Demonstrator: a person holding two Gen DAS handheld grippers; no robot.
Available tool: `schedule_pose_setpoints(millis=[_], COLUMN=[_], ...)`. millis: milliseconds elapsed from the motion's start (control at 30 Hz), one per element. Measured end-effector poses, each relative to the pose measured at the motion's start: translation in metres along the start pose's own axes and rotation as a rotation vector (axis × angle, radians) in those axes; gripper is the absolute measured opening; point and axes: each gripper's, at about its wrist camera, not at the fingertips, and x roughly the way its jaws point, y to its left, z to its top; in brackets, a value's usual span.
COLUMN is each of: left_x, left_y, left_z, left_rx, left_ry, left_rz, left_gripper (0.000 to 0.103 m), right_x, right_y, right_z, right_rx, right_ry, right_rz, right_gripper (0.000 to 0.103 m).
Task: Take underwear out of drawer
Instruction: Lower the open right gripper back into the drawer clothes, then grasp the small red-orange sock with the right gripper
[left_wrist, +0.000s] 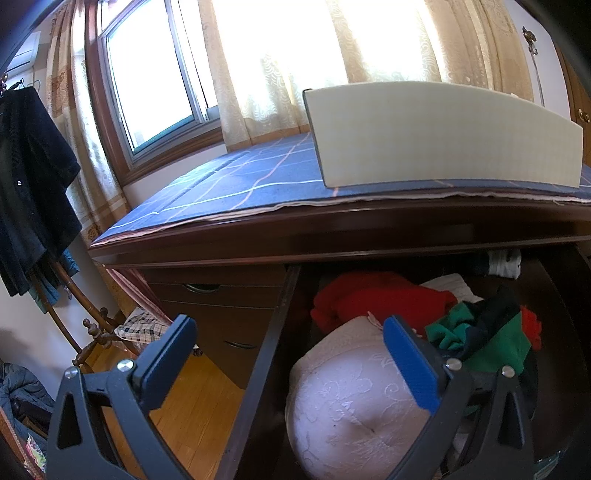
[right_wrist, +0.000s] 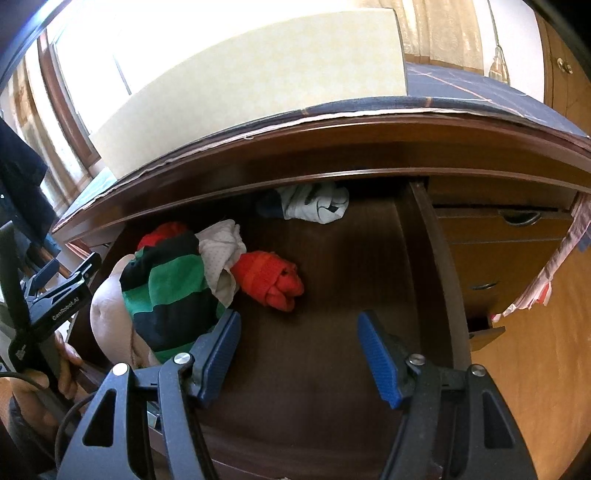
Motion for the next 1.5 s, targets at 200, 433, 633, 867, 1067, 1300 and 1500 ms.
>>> schedule_pose_setpoints(millis=[200, 433, 633, 867, 1067, 1300, 1500], left_x=[0.000, 0.001, 0.002, 0.002, 0.002, 0.002, 0.002], left_y=[-0.001, -0.003, -0.004, -0.005, -0.005, -0.004, -0.003], left_z=[0.000, 0.000, 0.000, 0.001, -0.001, -0.002, -0.002], left_rx=[0.002, 0.003, 0.004, 0.006, 0.014, 0.013, 0.015], left_ry=[0.001, 0.004, 0.005, 0.005, 0.006, 0.006, 0.009], left_rz=[-0.002, -0.004, -0.004, -0.003, 0.004, 0.000, -0.001], left_gripper=[0.103, 0.103, 0.103, 0.103, 0.103, 0.103, 0.103], right_x=[-0.002, 0.002, 0.028, 0.067, 0.097, 0.126, 0.142], right_y=[0.004, 0.021, 0.036, 0.047, 0.060, 0.074, 0.075], right_z=[0.008, 0.035, 0.050, 0.052, 0.047, 0.045, 0.041], right_rx=[-0.043, -0.231, -0.387, -0.459, -0.552, -0.631, -0.666], right_ry=[-0.005, -0.016, 0.052, 0.191, 0.284, 0.370, 0.347], right_rz=[-0.018, -0.068, -0.055, -0.024, -0.047, -0.011, -0.003], right_gripper=[0.068, 0.068, 0.068, 0.068, 0.068, 0.068, 0.063])
